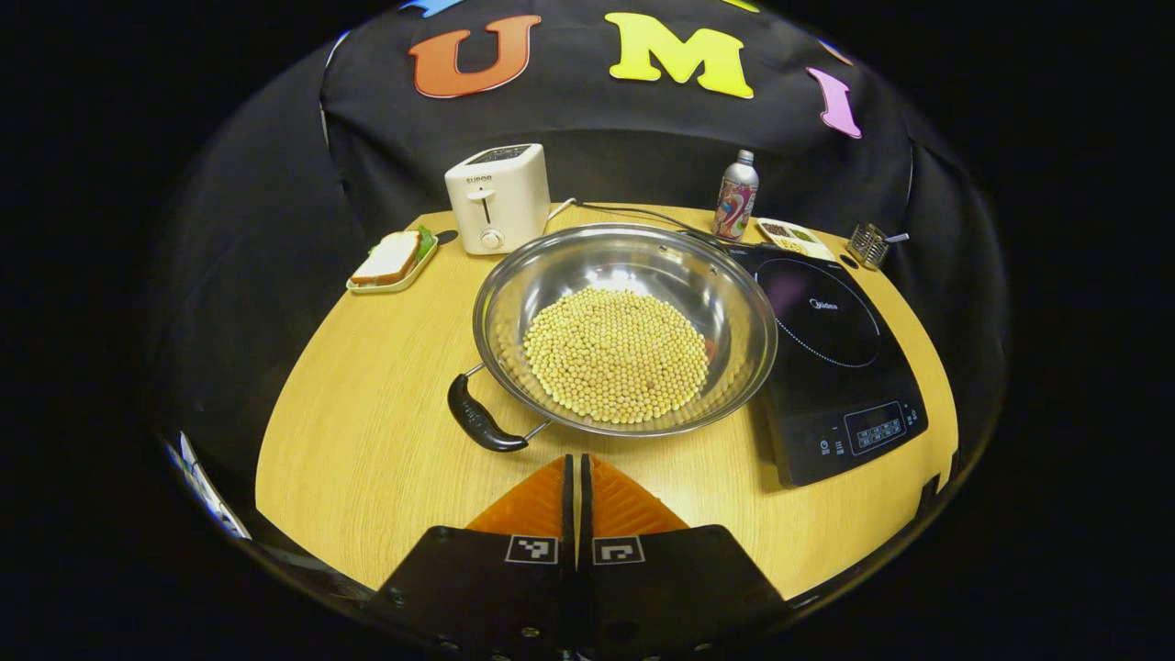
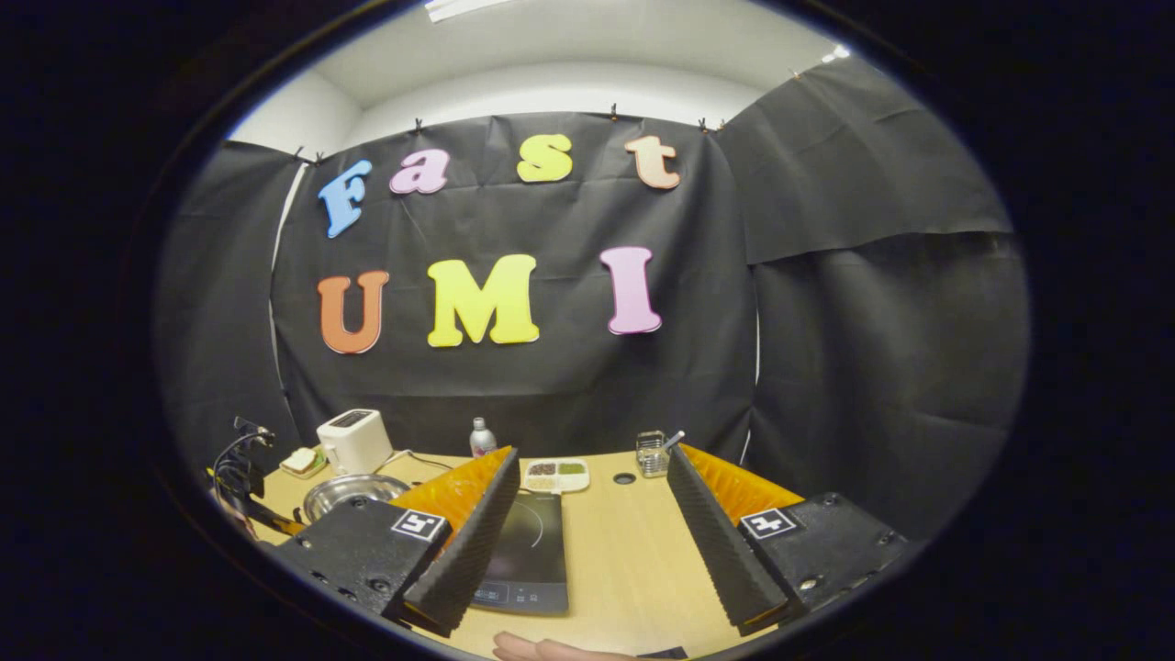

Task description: First push the handle of the pot to place it horizontally, then grasp the pot with both hands and set it on the induction cooktop.

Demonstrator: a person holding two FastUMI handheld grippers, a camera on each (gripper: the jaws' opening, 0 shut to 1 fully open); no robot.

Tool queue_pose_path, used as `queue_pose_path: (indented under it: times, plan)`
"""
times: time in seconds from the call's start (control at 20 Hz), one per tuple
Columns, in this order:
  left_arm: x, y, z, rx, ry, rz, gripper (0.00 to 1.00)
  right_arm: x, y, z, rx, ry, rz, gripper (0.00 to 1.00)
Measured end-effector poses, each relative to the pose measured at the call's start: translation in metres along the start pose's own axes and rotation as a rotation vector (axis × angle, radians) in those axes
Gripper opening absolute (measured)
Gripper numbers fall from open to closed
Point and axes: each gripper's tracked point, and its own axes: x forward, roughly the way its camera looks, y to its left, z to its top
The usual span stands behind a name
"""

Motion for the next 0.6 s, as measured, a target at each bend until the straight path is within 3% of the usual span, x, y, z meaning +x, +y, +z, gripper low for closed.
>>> queue_pose_path:
  times: [0.25,0.35,0.4,0.45,0.55,0.6]
  plan:
    - [0.018,0.018,-0.002,-0.016,0.051,0.031,0.0,0.015,-0.001,-0.014,-0.004,0.028,-0.011,0.98]
    - [0.022,0.018,-0.001,-0.019,0.057,0.009,0.0,0.019,0.002,-0.015,0.008,0.028,0.001,0.99]
    - [0.024,0.018,-0.001,-0.029,0.057,0.009,0.1,0.022,0.002,-0.015,0.011,0.022,0.001,1.0]
    - [0.024,0.02,-0.002,-0.032,0.062,0.015,0.0,0.026,0.001,-0.015,0.011,0.02,-0.004,0.98]
    - [0.025,0.024,0.001,-0.038,0.061,0.017,0.0,0.031,0.005,-0.018,0.014,0.028,0.002,0.98]
    - [0.028,0.028,0.003,-0.043,0.064,0.014,0.1,0.034,0.009,-0.018,0.014,0.032,0.011,0.98]
